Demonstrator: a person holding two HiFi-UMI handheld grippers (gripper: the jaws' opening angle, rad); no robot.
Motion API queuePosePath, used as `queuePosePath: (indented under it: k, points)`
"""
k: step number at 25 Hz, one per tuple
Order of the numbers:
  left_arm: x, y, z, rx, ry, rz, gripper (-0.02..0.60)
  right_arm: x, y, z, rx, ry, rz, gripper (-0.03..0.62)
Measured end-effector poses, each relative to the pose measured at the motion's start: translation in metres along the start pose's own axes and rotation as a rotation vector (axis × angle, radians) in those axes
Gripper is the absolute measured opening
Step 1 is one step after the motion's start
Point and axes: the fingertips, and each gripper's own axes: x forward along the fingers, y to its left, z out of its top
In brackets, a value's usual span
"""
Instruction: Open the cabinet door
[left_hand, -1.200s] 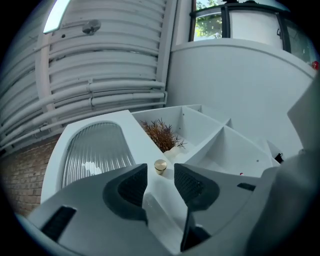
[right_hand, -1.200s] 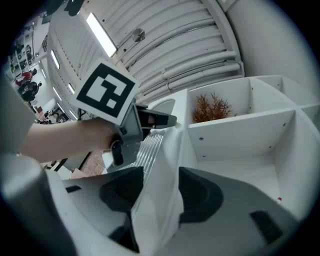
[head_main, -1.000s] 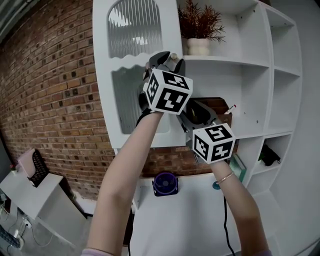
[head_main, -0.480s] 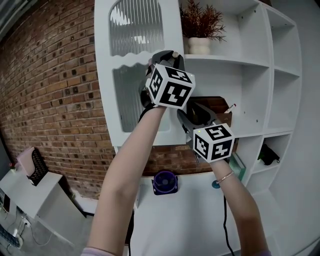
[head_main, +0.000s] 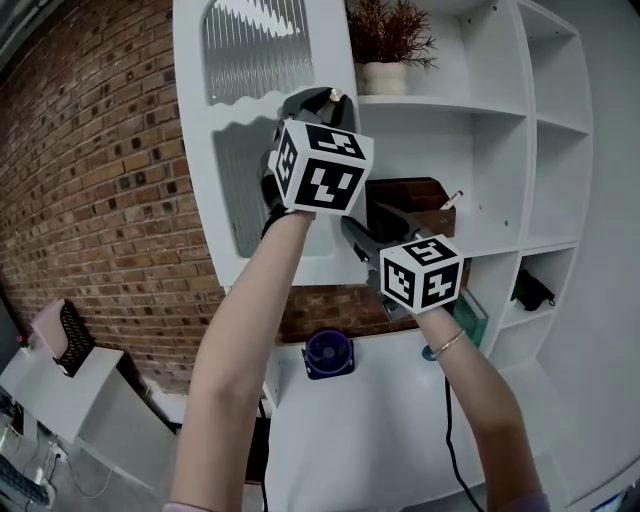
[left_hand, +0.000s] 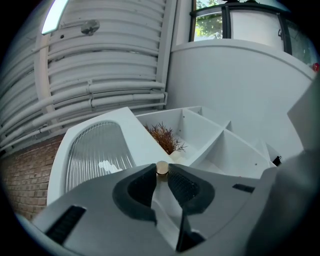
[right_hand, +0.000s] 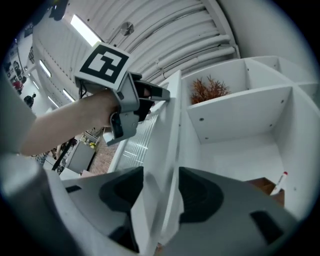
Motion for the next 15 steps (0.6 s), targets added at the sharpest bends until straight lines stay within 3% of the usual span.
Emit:
queuePosePath:
  k: [7, 15]
  points:
    - [-0.012, 0.001, 0.008, -0.016, -0.008, -0.015, 0.072, -0.007, 0.014, -0.001, 0.055, -0.004, 0.042, 0.177]
    - [-0.031, 0.007, 0.019, -0.067, -0.043, -0.023, 0.071, -0.022, 0.029, 0.007, 0.03, -0.001, 0.045, 0.146]
